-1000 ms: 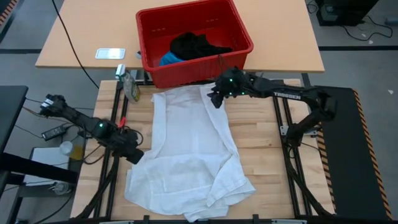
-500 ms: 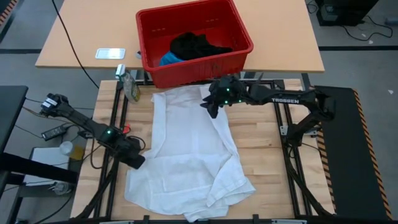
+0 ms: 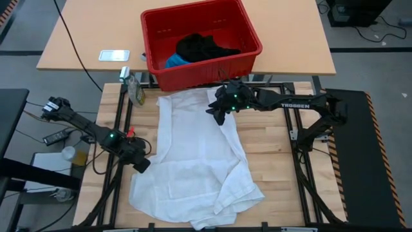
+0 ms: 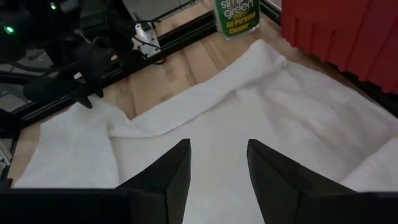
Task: Fold laundry
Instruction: Fold the white polo shirt
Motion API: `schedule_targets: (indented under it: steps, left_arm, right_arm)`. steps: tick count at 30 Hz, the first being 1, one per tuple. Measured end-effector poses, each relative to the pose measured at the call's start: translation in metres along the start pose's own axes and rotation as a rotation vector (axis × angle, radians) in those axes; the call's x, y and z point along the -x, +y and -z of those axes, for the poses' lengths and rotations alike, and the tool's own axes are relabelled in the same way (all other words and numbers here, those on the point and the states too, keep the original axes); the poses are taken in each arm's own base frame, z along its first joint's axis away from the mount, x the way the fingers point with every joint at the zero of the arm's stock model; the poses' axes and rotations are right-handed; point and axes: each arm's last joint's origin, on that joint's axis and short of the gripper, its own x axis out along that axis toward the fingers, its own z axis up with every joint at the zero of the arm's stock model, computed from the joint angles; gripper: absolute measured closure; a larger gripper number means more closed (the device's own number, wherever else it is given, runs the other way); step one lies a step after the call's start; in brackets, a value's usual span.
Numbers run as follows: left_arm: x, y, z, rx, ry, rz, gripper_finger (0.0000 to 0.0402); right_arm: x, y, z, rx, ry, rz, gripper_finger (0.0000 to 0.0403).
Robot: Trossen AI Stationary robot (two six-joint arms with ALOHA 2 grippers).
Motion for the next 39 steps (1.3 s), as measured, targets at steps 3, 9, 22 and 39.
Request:
schedule_targets:
  steps: [3, 9, 22, 39]
  left_arm:
    - [-0.006, -0.001, 0.000, 0.007, 0.012, 0.042, 0.0217]
    - [-0.018, -0.004, -0.002, 0.049, 0.017, 0.124, 0.0219]
    - [-0.004, -0.045, -0.002, -0.212, -0.030, 0.541, 0.0391]
    - [0.026, -0.077, -0.007, -0.214, -0.261, 0.791, 0.0398]
  right_arm:
    - [0.000, 0.000, 0.000, -0.022, 0.003, -0.009, 0.0238]
    - [0.000, 0.005, 0.001, -0.038, 0.006, -0.026, 0.0238]
    - [0.000, 0.012, 0.000, 0.016, 0.012, -0.105, 0.0240]
    - [0.003, 0.107, 0.087, 0.452, 0.363, -0.405, 0.0246]
